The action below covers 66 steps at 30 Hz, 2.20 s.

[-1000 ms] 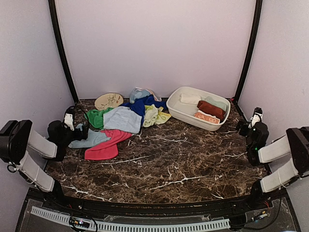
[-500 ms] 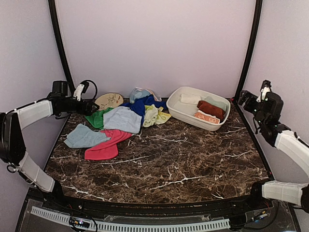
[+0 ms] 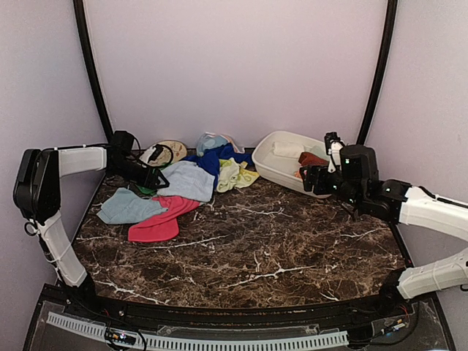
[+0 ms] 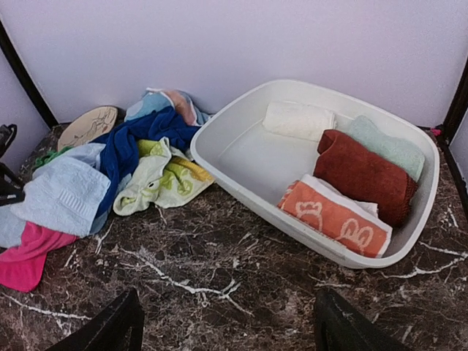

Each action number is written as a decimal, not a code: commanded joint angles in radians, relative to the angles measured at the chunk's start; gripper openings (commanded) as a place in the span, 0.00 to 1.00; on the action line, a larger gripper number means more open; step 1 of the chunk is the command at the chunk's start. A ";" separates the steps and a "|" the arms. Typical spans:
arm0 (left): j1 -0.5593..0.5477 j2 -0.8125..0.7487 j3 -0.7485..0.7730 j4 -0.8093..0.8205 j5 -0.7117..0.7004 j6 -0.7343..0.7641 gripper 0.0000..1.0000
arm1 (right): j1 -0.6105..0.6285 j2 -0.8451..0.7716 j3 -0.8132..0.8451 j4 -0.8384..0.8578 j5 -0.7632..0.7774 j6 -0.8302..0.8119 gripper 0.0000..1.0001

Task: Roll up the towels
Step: Pick up the towel from the towel pile, then flatten out the towel at the center of the board.

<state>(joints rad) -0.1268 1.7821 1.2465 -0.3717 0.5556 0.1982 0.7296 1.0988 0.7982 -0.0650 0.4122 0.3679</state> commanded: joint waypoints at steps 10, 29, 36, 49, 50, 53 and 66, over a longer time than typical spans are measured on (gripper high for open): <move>-0.041 -0.006 0.073 -0.095 0.128 0.012 0.07 | 0.143 0.225 0.192 -0.094 0.082 0.009 0.75; -0.214 -0.132 0.736 -0.353 0.066 -0.049 0.00 | 0.142 0.165 0.214 -0.092 0.122 -0.041 0.89; -0.280 -0.219 0.784 -0.184 0.036 -0.164 0.00 | 0.140 0.154 0.202 -0.095 0.109 -0.034 0.90; -0.364 -0.255 0.958 -0.244 0.058 -0.153 0.00 | 0.139 0.177 0.217 -0.077 0.058 -0.033 0.92; -0.371 -0.256 0.958 -0.245 0.053 -0.150 0.00 | 0.139 0.176 0.219 -0.078 0.053 -0.034 0.92; -0.382 -0.256 0.959 -0.249 0.045 -0.145 0.00 | 0.139 0.169 0.213 -0.068 0.019 -0.032 0.92; -0.386 -0.514 0.507 -0.354 0.008 0.018 0.00 | 0.143 0.355 0.236 0.018 -0.130 0.006 0.91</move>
<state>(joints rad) -0.5091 1.3636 1.8523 -0.7101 0.6083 0.1310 0.8661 1.3792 0.9878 -0.0994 0.3416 0.3481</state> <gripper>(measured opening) 0.013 0.914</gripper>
